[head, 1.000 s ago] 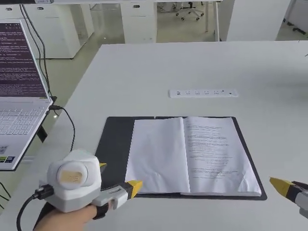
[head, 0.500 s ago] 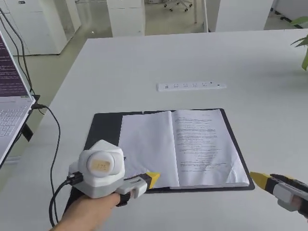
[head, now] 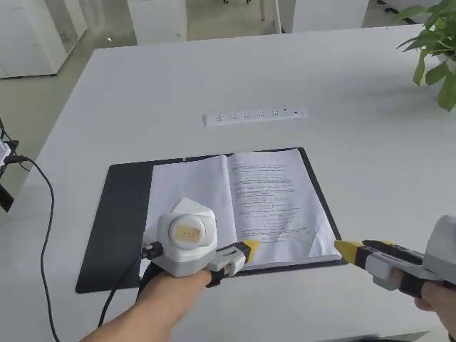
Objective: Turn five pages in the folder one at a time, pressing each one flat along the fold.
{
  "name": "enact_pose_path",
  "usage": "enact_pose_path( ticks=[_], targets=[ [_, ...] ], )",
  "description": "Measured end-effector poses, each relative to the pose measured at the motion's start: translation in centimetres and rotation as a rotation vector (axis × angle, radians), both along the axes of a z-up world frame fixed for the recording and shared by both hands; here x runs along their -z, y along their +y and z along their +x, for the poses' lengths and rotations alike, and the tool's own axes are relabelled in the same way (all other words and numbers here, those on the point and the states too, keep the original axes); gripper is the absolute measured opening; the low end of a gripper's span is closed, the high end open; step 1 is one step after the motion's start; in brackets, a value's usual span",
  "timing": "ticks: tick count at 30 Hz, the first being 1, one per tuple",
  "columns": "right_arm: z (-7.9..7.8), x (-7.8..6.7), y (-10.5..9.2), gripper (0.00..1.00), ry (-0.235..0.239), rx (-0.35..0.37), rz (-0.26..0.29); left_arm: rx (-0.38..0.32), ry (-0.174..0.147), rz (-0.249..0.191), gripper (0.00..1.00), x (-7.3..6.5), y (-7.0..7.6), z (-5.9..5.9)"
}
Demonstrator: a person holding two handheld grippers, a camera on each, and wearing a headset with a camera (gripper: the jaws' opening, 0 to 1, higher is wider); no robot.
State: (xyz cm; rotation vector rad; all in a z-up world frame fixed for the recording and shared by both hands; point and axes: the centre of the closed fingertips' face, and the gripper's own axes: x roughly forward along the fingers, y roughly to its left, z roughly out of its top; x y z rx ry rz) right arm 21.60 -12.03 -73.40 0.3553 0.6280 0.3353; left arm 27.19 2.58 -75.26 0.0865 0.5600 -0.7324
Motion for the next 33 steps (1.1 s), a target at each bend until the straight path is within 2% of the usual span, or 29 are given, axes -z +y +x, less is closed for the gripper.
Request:
enact_pose_path(
  ticks=[1,3,8,13,20,26,33],
  targets=[
    [0.0,0.1,0.0,0.37,-0.001,-0.002,-0.001,0.011,-0.014,0.000,0.52,0.1,-0.6,0.1],
    [0.3,0.5,-0.1,0.37,0.009,-0.007,-0.002,0.031,-0.005,0.008,0.52,1.0,-2.0,0.1],
    [0.4,1.0,-0.2,0.37,0.012,-0.015,-0.008,0.057,-0.011,0.014,0.51,2.3,-5.0,0.4],
    [0.7,1.3,-0.3,0.36,0.011,-0.013,0.002,0.068,0.005,0.021,0.51,3.4,-6.7,0.5],
    [1.0,2.2,-0.7,0.36,0.019,-0.008,0.008,0.067,-0.009,0.043,0.52,4.3,-7.9,0.8],
    [1.3,2.3,-1.0,0.35,0.012,0.005,0.020,0.052,-0.020,0.055,0.52,5.1,-8.4,1.0],
    [1.5,2.4,-1.0,0.34,0.003,0.005,0.033,0.050,-0.059,0.083,0.51,5.3,-8.3,1.0]
  ],
)
